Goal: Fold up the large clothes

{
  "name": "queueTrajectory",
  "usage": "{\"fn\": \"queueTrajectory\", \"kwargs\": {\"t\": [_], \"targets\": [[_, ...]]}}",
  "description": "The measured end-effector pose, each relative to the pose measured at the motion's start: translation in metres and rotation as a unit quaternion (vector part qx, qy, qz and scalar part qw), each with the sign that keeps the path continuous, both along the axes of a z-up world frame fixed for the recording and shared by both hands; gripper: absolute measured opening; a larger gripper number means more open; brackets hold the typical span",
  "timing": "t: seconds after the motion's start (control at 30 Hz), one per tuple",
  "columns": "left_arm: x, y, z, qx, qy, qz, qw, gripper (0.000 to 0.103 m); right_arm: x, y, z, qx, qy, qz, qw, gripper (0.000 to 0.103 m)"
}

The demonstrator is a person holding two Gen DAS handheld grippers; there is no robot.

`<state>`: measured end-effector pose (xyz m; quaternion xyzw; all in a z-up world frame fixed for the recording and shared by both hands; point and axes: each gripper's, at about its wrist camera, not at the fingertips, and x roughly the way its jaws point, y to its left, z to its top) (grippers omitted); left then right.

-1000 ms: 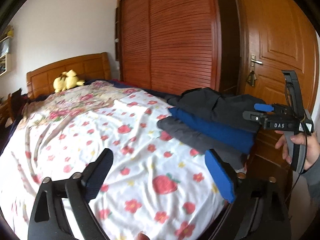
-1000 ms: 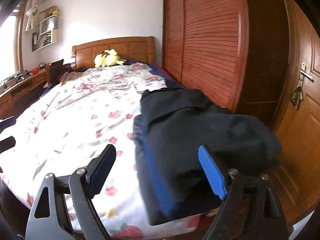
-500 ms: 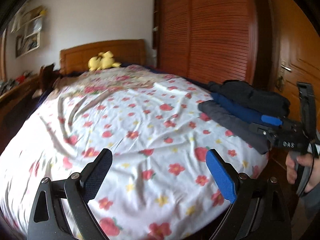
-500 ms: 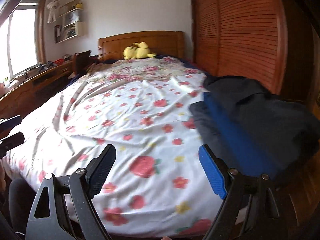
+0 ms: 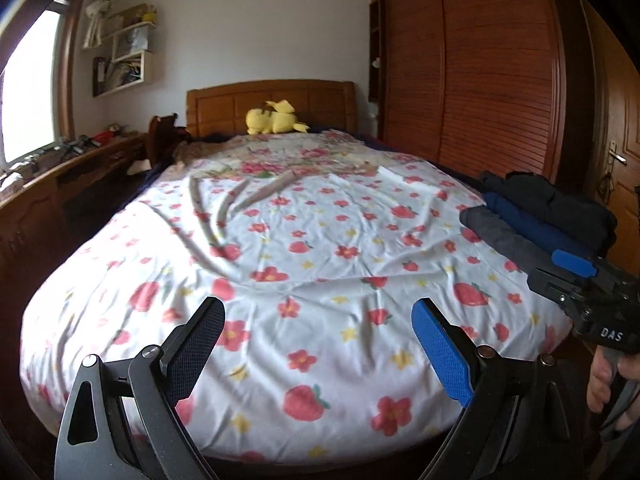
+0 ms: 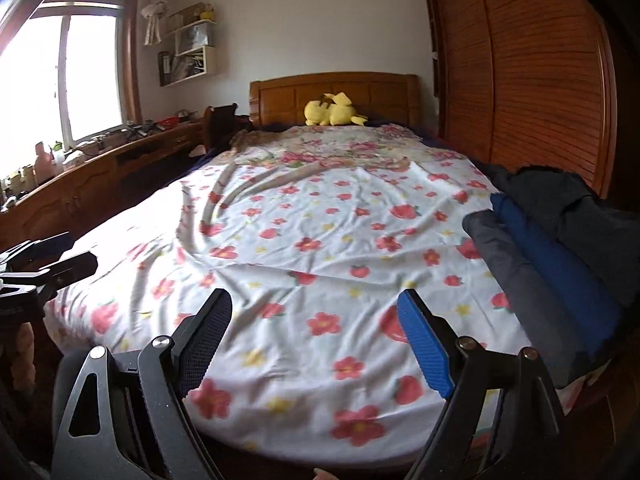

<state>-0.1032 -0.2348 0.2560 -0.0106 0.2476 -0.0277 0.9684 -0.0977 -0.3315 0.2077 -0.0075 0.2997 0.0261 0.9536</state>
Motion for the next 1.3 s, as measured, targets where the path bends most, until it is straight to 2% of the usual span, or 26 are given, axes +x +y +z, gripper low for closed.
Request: {"fn": "queueTrajectory", "kwargs": {"t": [0.4, 0.57, 0.87, 1.3], "targets": [[-0.056, 0.008, 0.047, -0.01, -0.085, 0.026, 0.996, 0.095, -0.02, 0.027, 0.058, 0.006, -0.075, 0.012, 0.997, 0.085], [-0.074, 0.008, 0.049, -0.005, -0.104, 0.031, 0.994, 0.095, -0.03, 0.025, 0.071, 0.009, -0.094, 0.006, 0.995, 0.085], [-0.075, 0.007, 0.035, -0.007, -0.108, 0.03, 0.9936, 0.095, -0.033, 0.023, 0.074, 0.009, -0.101, 0.0, 0.995, 0.085], [-0.072, 0.007, 0.042, -0.003, -0.104, 0.029, 0.9941, 0.095, -0.034, 0.023, 0.074, 0.008, -0.103, -0.001, 0.995, 0.085]]}}
